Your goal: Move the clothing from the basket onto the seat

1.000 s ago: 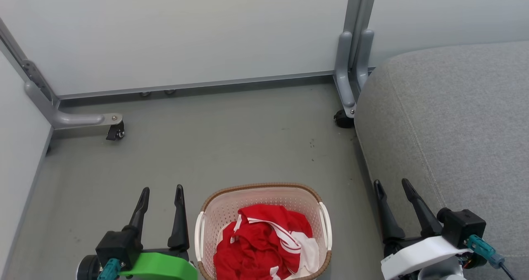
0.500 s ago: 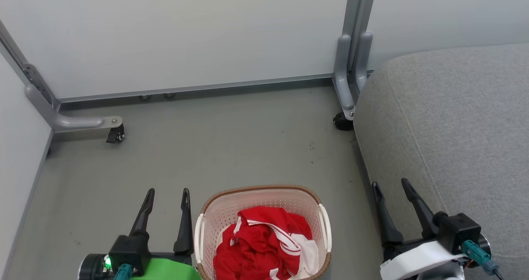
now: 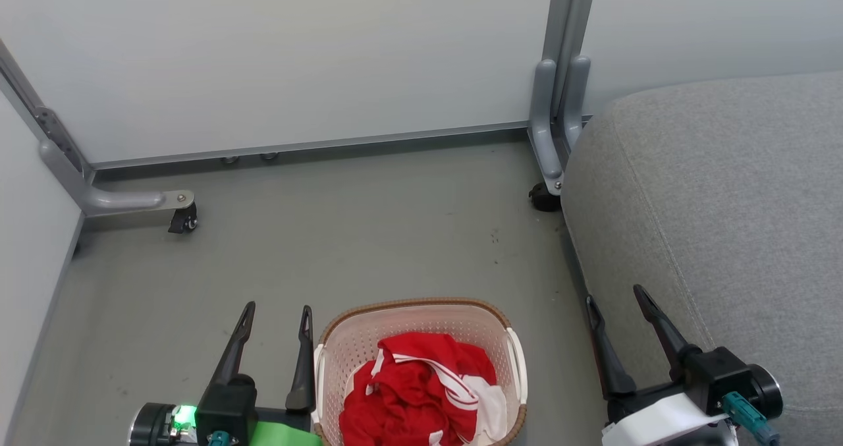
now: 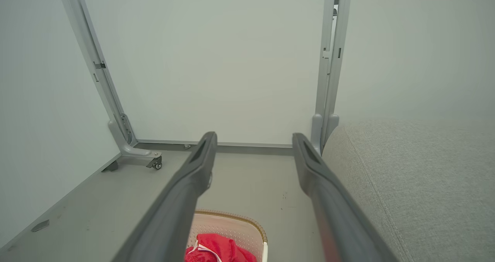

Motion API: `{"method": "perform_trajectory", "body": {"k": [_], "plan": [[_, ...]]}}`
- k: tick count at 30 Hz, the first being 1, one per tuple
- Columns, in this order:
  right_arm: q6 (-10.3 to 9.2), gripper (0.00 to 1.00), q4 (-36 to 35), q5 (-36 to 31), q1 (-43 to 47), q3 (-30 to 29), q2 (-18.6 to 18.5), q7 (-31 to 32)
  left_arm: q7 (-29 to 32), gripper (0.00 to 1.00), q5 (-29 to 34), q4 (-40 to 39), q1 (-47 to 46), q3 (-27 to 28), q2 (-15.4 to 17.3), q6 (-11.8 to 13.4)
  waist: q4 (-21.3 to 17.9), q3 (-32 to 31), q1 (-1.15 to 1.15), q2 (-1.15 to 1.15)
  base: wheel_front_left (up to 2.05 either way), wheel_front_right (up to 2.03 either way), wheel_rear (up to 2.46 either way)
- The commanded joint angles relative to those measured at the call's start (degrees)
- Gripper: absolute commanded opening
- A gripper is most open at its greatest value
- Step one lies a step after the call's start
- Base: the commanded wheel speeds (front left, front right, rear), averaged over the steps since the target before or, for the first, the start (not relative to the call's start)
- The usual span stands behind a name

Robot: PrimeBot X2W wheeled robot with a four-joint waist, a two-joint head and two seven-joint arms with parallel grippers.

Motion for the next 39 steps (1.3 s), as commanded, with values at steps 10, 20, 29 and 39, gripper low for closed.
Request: {"method": "perform_trajectory", "body": {"k": [10,20,29,39], "plan": [[0.01,1.00,-0.5,-1.8,1.0,0.2,-0.3,-0.6,-0.5,1.00,0.4,0.0,1.4,0.8,0.0,-0.5,0.1,-0.2,0.00,0.00,0.00,0.00,0.00],[0.01,1.00,-0.3,-1.6,1.0,0.3,-0.3,-0.6,-0.5,1.00,0.3,0.3,1.4,1.1,-0.1,-0.8,0.2,0.4,0.00,0.00,0.00,0.00,0.00],[0.01,1.00,0.1,-1.1,-0.2,0.0,-0.3,-0.6,-0.5,1.00,1.6,0.9,0.2,0.2,-0.1,-1.0,-0.2,3.5,0.00,0.00,0.00,0.00,0.00],[0.01,1.00,-1.3,-2.0,-7.3,-0.6,-0.3,-0.6,-0.5,1.00,4.0,4.2,-7.7,-3.3,0.0,-2.1,-1.6,17.1,0.00,0.00,0.00,0.00,0.00]]}}
